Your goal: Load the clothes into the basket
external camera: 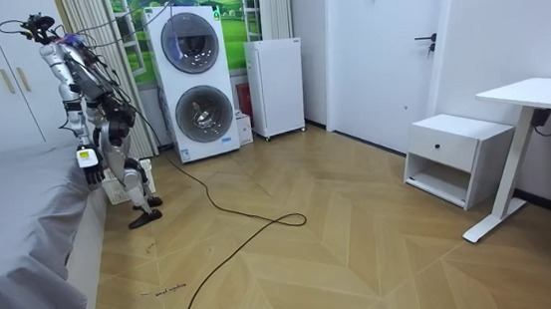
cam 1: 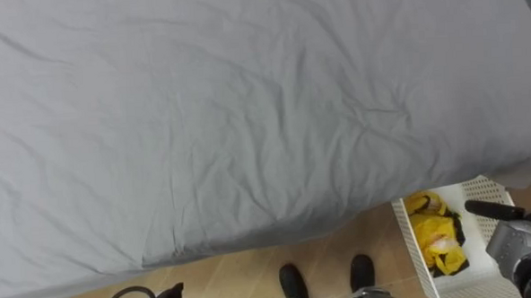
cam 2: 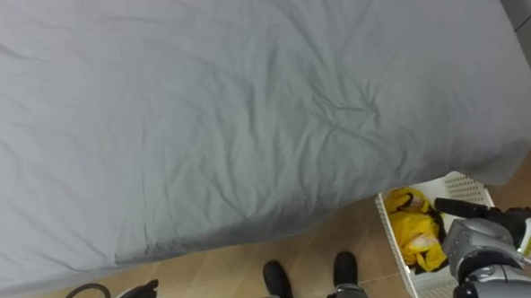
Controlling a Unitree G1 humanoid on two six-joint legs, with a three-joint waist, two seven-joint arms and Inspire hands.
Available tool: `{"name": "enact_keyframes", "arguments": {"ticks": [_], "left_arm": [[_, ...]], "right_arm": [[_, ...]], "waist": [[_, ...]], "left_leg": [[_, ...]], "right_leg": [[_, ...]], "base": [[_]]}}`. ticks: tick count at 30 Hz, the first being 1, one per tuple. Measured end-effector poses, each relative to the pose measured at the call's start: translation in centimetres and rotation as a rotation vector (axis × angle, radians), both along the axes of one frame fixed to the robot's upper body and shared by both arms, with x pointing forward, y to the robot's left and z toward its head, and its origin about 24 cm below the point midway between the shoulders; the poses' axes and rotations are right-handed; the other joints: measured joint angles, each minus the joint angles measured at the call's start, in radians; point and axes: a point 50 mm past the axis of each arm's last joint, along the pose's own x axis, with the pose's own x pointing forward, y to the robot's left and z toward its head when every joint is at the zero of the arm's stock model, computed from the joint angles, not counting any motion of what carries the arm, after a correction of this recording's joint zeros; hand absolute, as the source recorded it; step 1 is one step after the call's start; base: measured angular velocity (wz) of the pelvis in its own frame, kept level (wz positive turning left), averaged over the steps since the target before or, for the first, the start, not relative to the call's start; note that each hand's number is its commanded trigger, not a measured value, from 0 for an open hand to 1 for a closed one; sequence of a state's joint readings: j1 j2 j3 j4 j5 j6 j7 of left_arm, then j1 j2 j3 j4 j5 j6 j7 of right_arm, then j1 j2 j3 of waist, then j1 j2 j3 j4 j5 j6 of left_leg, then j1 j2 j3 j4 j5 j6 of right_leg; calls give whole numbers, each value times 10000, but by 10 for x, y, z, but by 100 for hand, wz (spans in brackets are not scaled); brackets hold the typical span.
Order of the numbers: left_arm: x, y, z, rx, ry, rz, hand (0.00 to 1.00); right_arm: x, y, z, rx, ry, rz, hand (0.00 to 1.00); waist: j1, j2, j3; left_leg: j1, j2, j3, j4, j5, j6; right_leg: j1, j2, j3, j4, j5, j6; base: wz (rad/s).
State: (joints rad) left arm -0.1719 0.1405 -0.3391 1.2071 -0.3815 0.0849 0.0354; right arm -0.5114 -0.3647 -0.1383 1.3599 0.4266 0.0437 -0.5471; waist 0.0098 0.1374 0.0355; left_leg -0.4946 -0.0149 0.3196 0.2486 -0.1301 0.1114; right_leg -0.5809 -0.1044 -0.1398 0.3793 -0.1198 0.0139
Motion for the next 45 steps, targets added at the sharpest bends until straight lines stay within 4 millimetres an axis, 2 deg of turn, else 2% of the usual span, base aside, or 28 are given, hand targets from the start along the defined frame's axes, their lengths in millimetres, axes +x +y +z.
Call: {"name": "enact_keyframes", "arguments": {"ticks": [9, 13, 18, 20, 22, 23, 25, 26, 28, 30, 34, 35, 38, 40, 45], "left_arm": [[-1, 2, 0, 13, 48, 2, 0], [-6, 4, -2, 9, 120, 50, 0], [-13, 8, -3, -169, 107, 315, 0], [-14, 11, -3, -166, 121, 503, 0], [-19, 14, -4, -138, 124, 770, 0], [-21, 15, -4, -118, 156, 849, 0], [-34, 18, -7, -41, 360, 994, 0], [-38, 19, -8, -48, 417, 1086, 0], [-52, 23, -11, 116, 603, 1290, 0], [-64, 26, -13, 211, 821, 1649, 0], [-74, 28, -13, 368, 828, 1840, 0], [-75, 28, -13, 411, 810, 1895, 0], [-83, 30, -14, 616, 953, 2092, 0], [-86, 33, -14, 758, 930, 2236, 0], [-92, 37, -14, 948, 1014, 2585, 0]], "right_arm": [[-2, 0, -2, -24, 113, 73, 0], [-8, -1, -6, -44, 308, 102, 0], [-19, 2, -15, 170, 570, 233, 0], [-29, 7, -25, 330, 892, 459, 0], [-46, 16, -41, 750, 1354, 672, 0], [-50, 19, -44, 858, 1450, 710, 0], [-67, 30, -59, 1358, 1881, 868, 0], [-72, 32, -62, 1510, 2000, 897, 0], [-95, 44, -77, 1978, 2547, 1100, 0], [-106, 53, -84, 2383, 2768, 1221, 0], [-138, 57, -96, 2786, 3496, 1499, 0], [-141, 57, -96, 2794, 3563, 1510, 0], [-149, 58, -98, 2738, 3844, 1721, 0], [-154, 59, -99, 2579, 4145, 2083, 0], [-153, 61, -100, 2555, 4259, 2699, 0]], "waist": [[1, -3, 1], [5, -20, 12], [-12, -240, 59], [-27, -371, 25], [-49, -557, -69], [-45, -623, -98], [-49, -813, -209], [-51, -855, -237], [-29, -1065, -339], [-48, -1194, -381], [-46, -1262, -361], [-25, -1263, -361], [-1, -1299, -288], [-11, -1395, -248], [6, -1507, -262]], "left_leg": [[120, -5, 2, 3, 1, 0], [642, -9, 3, -148, 0, -6], [1357, -91, -149, -414, 30, -54], [1573, -92, -321, -429, 26, -67], [1851, -110, -634, -464, 21, -78], [1936, -124, -684, -498, 21, -78], [2452, -165, -876, -636, -4, -119], [2581, -171, -947, -653, -22, -144], [3097, -193, -1240, -813, -52, -180], [3387, -194, -1375, -836, -91, -229], [3832, -235, -1917, -808, -152, -285], [3854, -240, -1942, -806, -153, -286], [4045, -291, -2260, -826, -170, -315], [4170, -342, -2443, -804, -175, -327], [4324, -351, -2444, -791, -178, -341]], "right_leg": [[135, 20, -5, -24, 0, 0], [684, 21, -12, -210, -10, 5], [1431, 43, -42, -442, -167, 63], [1775, 53, -236, -580, -169, 65], [2339, 69, -547, -901, -172, 73], [2426, 69, -548, -894, -181, 86], [3072, 113, -554, -1136, -210, 127], [3271, 139, -555, -1256, -203, 141], [3946, 205, -616, -1552, -200, 163], [4376, 241, -702, -1749, -202, 167], [5159, 262, -1008, -1970, -236, 203], [5192, 259, -1016, -1964, -256, 200], [5464, 268, -1132, -2054, -295, 169], [5705, 276, -1126, -2124, -397, 174], [5973, 300, -1129, -2290, -477, 176]], "base": [[0], [0], [6], [26], [36], [30], [28], [34], [33], [22], [35], [24], [15], [18], [7]]}}
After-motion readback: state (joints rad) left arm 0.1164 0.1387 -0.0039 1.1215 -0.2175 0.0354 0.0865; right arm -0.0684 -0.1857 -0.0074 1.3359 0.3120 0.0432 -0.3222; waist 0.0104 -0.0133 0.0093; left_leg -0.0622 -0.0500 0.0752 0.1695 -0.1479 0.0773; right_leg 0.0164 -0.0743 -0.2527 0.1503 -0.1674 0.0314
